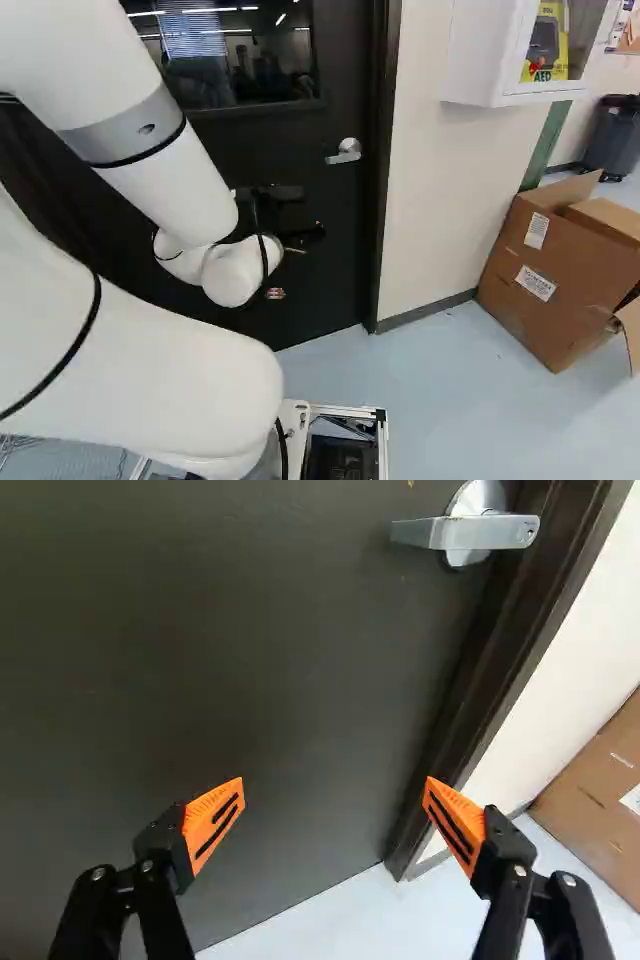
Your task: Open the door and move inside
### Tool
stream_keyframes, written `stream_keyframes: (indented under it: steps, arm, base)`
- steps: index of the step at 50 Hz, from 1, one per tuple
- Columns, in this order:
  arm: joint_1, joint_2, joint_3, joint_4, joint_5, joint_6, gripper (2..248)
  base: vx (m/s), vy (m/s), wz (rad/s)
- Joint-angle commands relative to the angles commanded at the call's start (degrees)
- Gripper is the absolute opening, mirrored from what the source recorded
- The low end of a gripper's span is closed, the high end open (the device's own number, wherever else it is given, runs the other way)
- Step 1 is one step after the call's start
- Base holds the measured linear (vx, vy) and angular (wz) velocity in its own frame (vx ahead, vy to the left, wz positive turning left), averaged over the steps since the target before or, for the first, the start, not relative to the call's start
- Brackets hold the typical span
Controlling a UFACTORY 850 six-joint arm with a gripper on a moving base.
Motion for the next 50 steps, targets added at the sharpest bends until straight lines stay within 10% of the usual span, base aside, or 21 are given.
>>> stream_keyframes:
  steps: [50]
  arm:
    - [-0.5,-2.6,-3.4,0.0,0.0,0.0,247]
  base:
    - [0.016,0.000,-0.001]
